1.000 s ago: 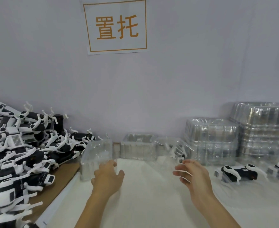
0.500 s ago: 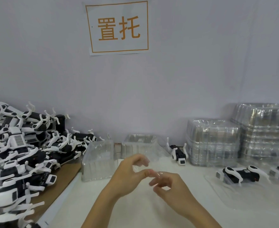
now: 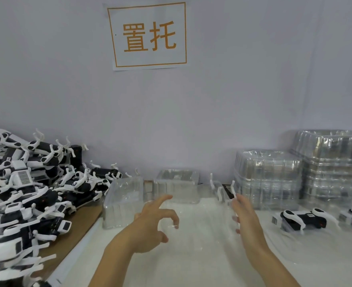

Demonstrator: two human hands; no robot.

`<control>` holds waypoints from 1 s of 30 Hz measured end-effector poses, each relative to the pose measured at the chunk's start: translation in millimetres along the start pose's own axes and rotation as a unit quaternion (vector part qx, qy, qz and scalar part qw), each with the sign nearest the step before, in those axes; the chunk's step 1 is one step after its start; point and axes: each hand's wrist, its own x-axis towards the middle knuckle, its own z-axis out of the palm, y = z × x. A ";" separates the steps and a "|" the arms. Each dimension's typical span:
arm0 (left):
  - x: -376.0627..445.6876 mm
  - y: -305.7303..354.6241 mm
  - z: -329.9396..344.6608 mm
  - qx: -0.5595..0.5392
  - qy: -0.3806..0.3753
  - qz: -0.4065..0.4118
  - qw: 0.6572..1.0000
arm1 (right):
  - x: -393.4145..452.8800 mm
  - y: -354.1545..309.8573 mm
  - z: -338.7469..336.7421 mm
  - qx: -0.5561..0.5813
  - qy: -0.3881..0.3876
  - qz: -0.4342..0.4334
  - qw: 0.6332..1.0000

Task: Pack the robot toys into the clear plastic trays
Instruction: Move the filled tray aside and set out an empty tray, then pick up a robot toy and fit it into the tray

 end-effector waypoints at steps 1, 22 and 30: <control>0.2 -1.9 1.6 -0.001 -0.008 -0.010 1.000 | -1.6 0.1 1.8 -0.011 -0.006 -0.003 1.000; -16.8 -81.8 -48.2 -0.544 0.591 -0.280 0.526 | -4.0 10.0 7.8 -0.260 -0.061 -0.032 0.963; -35.3 -89.5 -62.8 -0.717 0.560 -0.153 0.386 | -6.6 9.5 6.7 -0.263 -0.072 -0.029 0.962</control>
